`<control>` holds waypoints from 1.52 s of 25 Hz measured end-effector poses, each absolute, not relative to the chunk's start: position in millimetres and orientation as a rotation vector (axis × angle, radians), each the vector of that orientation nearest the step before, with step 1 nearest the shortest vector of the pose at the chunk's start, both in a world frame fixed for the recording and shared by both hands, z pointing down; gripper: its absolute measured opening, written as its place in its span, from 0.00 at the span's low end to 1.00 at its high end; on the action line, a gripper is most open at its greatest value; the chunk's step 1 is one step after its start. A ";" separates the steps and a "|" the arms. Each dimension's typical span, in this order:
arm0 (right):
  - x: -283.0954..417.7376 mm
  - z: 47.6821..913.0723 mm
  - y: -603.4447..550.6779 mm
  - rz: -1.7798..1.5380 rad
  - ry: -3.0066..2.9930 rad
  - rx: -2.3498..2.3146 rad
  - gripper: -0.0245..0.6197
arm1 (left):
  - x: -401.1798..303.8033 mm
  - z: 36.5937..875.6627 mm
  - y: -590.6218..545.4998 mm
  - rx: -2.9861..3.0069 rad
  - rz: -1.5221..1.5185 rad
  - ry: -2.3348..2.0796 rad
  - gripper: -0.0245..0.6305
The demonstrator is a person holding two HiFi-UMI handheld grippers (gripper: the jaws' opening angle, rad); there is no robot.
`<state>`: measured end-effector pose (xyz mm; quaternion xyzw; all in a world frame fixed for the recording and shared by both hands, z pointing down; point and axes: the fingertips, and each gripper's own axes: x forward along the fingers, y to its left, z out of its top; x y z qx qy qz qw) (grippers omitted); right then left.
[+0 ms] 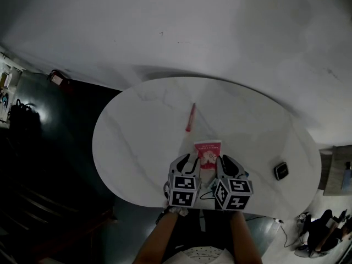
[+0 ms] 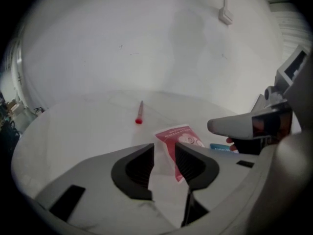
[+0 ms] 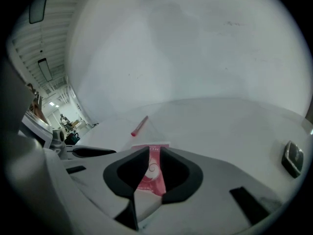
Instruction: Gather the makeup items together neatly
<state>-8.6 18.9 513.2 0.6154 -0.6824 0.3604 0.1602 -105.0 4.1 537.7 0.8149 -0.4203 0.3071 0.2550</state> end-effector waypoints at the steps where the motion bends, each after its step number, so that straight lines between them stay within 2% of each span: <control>1: -10.3 515.7 19.8 1.038 -1.950 1.740 0.19 | -103.9 538.3 6.4 2.213 0.838 -1.132 0.30; 10: -23.0 545.3 34.0 1.064 -1.885 1.613 0.28 | -102.7 550.3 22.2 2.202 0.873 -1.087 0.30; 23: -26.2 561.9 36.0 1.114 -1.835 1.568 0.30 | -101.0 555.7 25.3 2.196 0.881 -1.067 0.31; 32: -28.4 563.5 35.5 1.098 -1.826 1.563 0.27 | -103.8 556.7 28.1 2.194 0.883 -1.069 0.31; 38: -30.6 561.9 36.2 1.084 -1.823 1.578 0.17 | -105.0 556.1 30.6 2.192 0.876 -1.073 0.31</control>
